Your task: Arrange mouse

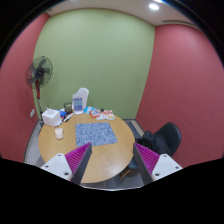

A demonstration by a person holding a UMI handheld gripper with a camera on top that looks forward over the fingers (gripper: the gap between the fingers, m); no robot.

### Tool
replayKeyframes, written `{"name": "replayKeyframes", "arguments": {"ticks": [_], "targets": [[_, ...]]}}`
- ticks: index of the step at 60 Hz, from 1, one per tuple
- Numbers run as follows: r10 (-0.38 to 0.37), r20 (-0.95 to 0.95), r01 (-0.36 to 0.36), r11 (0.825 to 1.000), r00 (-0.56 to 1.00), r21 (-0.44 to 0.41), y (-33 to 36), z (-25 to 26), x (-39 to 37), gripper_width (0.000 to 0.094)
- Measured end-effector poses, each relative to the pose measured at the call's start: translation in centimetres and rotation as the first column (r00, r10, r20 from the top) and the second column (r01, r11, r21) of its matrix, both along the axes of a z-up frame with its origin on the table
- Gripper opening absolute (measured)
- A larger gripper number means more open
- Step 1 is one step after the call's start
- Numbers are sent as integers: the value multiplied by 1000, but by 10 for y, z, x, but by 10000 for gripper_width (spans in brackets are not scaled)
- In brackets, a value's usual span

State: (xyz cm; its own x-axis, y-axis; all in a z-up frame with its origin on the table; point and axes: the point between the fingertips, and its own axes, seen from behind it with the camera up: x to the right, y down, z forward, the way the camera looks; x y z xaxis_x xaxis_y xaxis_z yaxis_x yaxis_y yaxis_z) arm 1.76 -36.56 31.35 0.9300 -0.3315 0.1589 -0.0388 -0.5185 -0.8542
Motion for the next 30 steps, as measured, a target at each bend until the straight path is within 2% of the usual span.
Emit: {"name": "replayKeyframes", "arguments": {"ticks": [8, 16, 30], "targets": [[19, -12, -20, 996, 1000, -85, 22, -78, -21, 839], [83, -71, -93, 984, 994, -149, 48, -150, -70, 836], [242, -168, -267, 953, 956, -146, 155, -232, -181, 842]]}}
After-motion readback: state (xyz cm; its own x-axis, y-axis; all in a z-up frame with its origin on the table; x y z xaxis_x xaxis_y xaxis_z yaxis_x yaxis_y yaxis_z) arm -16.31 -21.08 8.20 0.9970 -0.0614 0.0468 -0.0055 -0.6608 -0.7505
